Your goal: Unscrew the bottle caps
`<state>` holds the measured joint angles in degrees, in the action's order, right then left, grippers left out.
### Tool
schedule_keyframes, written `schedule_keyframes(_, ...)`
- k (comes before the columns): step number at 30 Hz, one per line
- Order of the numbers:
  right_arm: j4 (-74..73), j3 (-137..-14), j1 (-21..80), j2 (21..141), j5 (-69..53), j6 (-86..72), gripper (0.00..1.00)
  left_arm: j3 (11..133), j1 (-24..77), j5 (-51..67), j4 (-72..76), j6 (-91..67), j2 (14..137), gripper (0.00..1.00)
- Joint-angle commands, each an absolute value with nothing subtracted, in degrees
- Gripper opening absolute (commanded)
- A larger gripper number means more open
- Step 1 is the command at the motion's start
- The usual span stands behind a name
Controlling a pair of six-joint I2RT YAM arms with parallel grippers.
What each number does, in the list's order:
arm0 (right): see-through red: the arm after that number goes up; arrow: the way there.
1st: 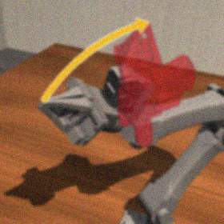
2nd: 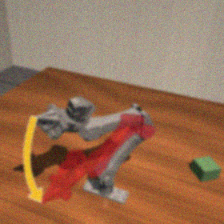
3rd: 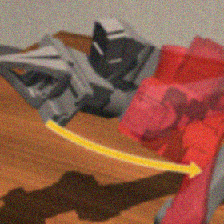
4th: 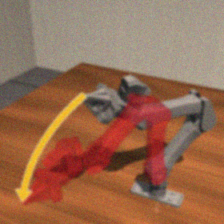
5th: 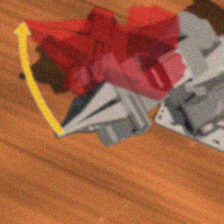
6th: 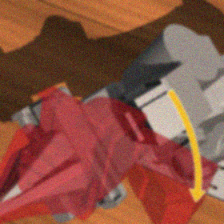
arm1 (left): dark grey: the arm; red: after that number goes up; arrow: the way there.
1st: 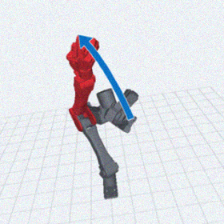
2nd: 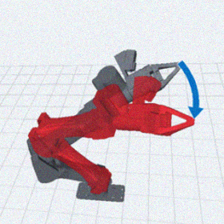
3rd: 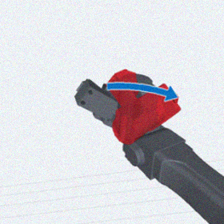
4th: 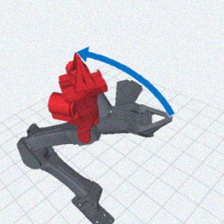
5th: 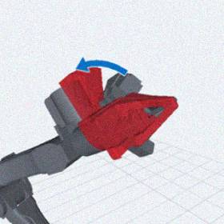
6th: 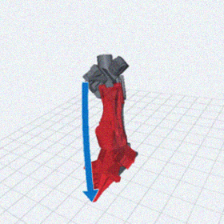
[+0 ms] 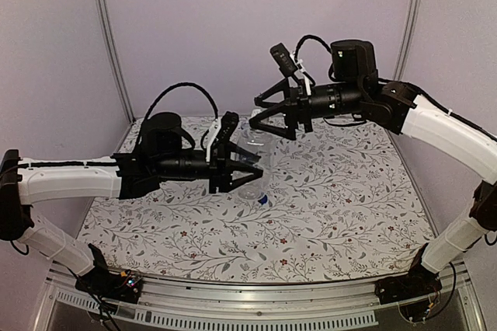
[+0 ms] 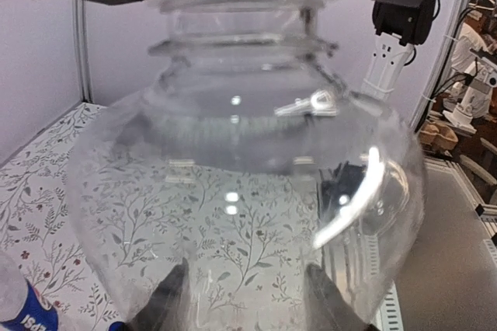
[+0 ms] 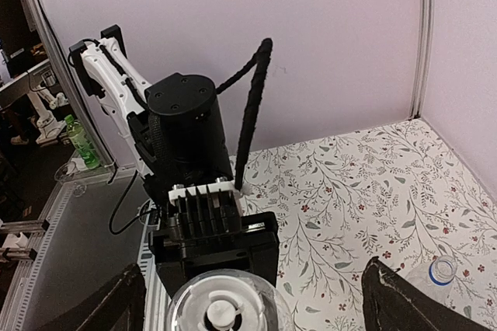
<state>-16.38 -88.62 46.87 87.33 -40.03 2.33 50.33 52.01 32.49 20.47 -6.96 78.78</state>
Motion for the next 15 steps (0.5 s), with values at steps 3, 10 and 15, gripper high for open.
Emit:
schedule_keyframes(3, -15.12, -89.82, 46.74, 84.71, -30.77, -5.47, 0.97, 51.77, 51.88, 22.03, 18.5, -6.41, 78.3, 0.45)
schedule_keyframes(10, -13.48, -90.02, 46.91, 85.09, -15.5, -16.19, 0.97, 52.08, 51.94, 13.34, 16.89, -6.97, 78.31, 0.46)
schedule_keyframes(15, -11.87, -91.1, 47.7, 87.09, -12.62, -19.19, 0.97, 52.28, 51.95, 10.66, 16.03, -7.05, 78.42, 0.46)
